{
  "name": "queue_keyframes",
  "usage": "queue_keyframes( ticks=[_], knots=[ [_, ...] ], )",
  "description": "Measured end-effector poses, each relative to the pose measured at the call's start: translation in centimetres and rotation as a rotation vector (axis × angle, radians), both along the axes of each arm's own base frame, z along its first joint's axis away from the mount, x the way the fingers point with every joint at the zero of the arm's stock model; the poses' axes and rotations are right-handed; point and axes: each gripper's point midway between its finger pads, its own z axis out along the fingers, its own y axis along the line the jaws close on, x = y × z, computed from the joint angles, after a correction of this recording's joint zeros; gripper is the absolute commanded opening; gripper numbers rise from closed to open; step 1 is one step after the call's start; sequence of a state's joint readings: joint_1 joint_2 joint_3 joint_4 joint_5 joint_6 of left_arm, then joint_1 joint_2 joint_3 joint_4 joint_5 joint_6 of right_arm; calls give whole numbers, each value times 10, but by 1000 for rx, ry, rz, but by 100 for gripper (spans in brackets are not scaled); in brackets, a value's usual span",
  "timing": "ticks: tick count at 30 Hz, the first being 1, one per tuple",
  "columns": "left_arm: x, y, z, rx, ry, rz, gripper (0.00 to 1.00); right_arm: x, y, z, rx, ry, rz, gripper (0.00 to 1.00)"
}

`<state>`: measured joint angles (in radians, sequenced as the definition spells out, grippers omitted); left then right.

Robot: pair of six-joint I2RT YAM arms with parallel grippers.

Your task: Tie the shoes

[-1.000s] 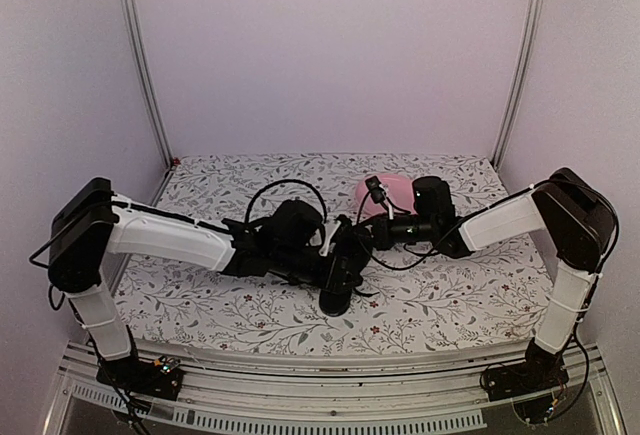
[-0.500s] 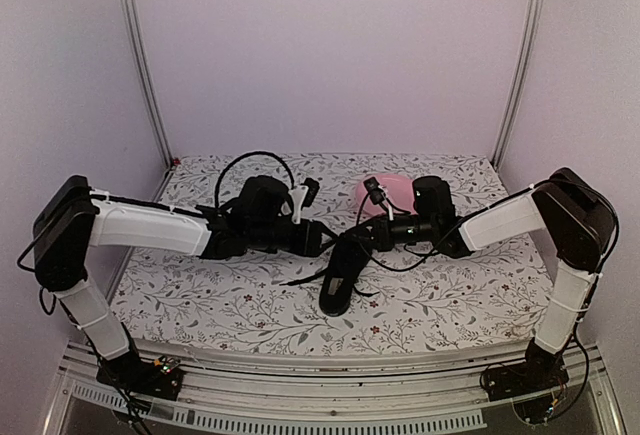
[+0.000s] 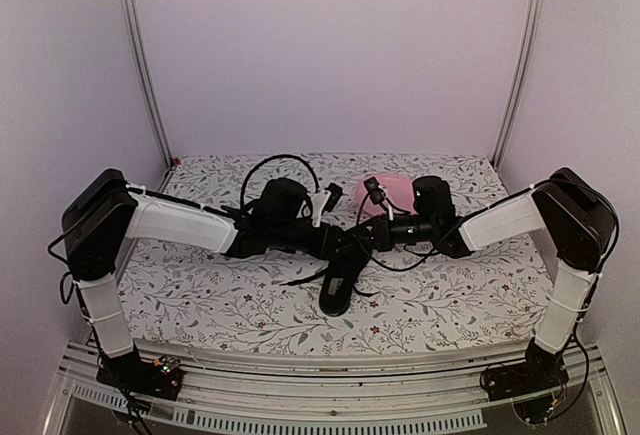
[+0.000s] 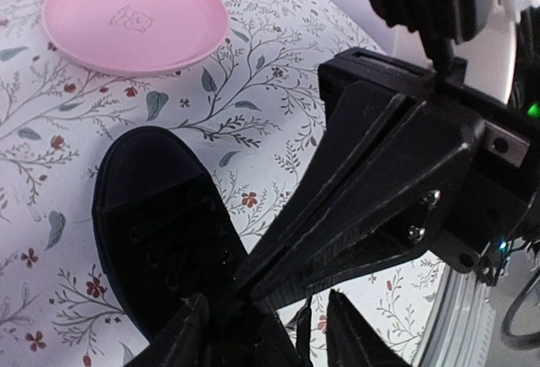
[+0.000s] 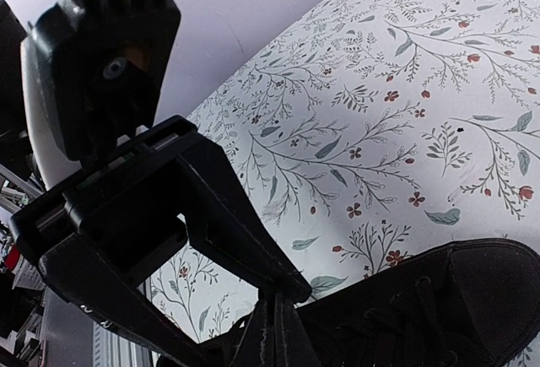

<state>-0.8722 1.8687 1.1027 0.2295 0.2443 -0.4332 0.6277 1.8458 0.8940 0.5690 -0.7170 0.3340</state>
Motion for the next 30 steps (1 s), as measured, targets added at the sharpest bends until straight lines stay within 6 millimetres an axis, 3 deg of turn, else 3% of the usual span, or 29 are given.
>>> queue_keyframes(
  ticks=[10,12,15,19,25,27,30],
  knots=[
    [4,-7,-3,-4,-16,-15,0,3,-3,-1,-3,-2,-12,3],
    [5,-6,-5,1,-18,-10,0,3,-3,0,-4,-2,-14,9],
    [6,-5,-6,5,-19,0,0,1,-5,2,-5,-4,-17,36],
    [8,-1,-12,10,-24,23,0,-1,-13,13,-9,-28,-54,49],
    [6,7,-22,16,-6,48,0,-17,-22,29,-51,-79,-115,49],
    [6,7,-22,9,0,53,0,-28,-21,27,-62,-87,-107,49],
    [6,7,-19,-4,3,59,0,-46,-19,10,-104,-62,-88,47]
  ],
)
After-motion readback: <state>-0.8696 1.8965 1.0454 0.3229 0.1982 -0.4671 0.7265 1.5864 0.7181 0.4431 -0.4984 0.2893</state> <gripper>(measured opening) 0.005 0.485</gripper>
